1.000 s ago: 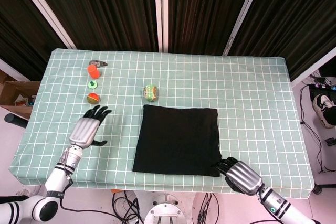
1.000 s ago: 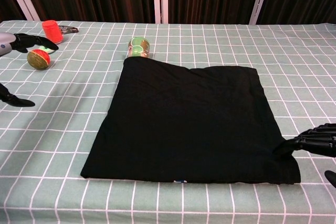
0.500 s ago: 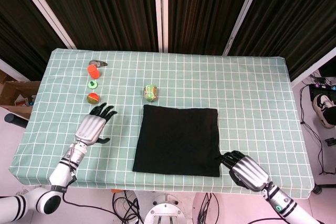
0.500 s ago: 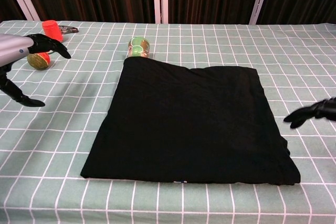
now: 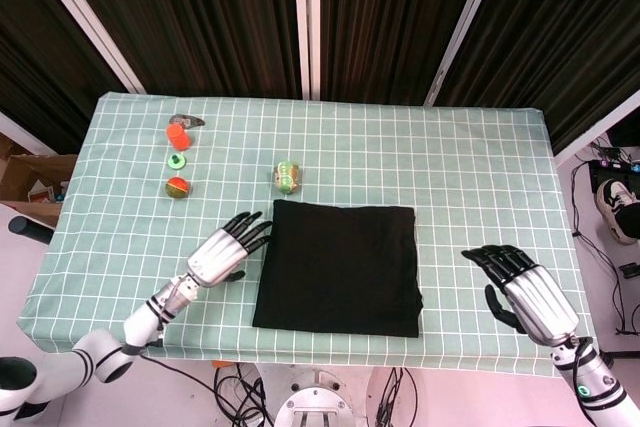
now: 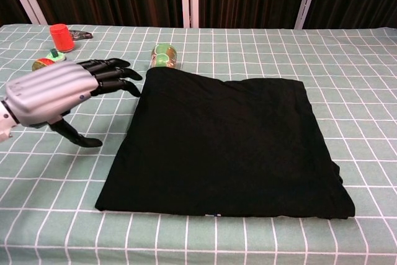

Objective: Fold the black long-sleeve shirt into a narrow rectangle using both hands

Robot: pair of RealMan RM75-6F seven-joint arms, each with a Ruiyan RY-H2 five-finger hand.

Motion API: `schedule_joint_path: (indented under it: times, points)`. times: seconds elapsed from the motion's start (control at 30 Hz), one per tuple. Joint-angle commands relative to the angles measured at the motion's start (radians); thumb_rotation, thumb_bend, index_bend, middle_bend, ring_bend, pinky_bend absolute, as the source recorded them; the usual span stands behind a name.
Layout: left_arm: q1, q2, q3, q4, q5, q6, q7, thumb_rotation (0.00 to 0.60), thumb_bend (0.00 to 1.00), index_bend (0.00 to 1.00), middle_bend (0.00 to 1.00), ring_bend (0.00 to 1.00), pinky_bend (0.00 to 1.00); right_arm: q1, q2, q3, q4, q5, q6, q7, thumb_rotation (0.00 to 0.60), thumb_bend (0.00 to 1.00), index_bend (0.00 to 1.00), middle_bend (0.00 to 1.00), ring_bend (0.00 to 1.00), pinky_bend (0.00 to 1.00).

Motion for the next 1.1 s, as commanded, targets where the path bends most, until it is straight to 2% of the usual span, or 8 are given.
schedule_joint_path:
  times: [0.03,0.27,0.53,0.7,1.0,1.1]
  points:
    - [-0.026,-0.076,0.017,0.086,0.045,0.043,-0.06,0.6,0.05,0.23,0.1,0.01,0.15,-0.003,-0.005,0.007,-0.003,-0.001,-0.002,0.0,0.6,0.66,0.2,0.27,0.21,0.29]
    - [-0.057,-0.189,0.023,0.247,0.079,0.088,-0.11,0.6,0.05,0.22,0.1,0.01,0.15,-0.017,-0.008,0.022,-0.013,0.0,-0.004,-0.003,0.6,0.66,0.2,0.27,0.21,0.29]
    - [-0.07,-0.273,0.034,0.394,0.08,0.112,-0.159,0.6,0.05,0.23,0.1,0.01,0.15,-0.03,-0.01,0.033,-0.018,0.004,-0.01,0.004,0.6,0.66,0.2,0.27,0.21,0.29]
    - [-0.053,-0.307,0.04,0.495,0.068,0.151,-0.21,0.6,0.14,0.29,0.1,0.01,0.15,-0.036,-0.016,0.039,-0.014,0.003,-0.015,0.007,0.6,0.66,0.2,0.27,0.21,0.29]
    - [-0.026,-0.331,0.038,0.579,0.03,0.175,-0.272,0.6,0.17,0.29,0.1,0.01,0.15,-0.043,-0.025,0.047,-0.014,0.0,-0.025,0.005,0.6,0.66,0.2,0.27,0.21,0.29]
    - [-0.031,-0.341,0.041,0.589,0.025,0.175,-0.296,0.6,0.21,0.29,0.1,0.01,0.15,-0.045,-0.027,0.051,-0.014,0.0,-0.027,0.006,0.6,0.66,0.2,0.27,0.21,0.29]
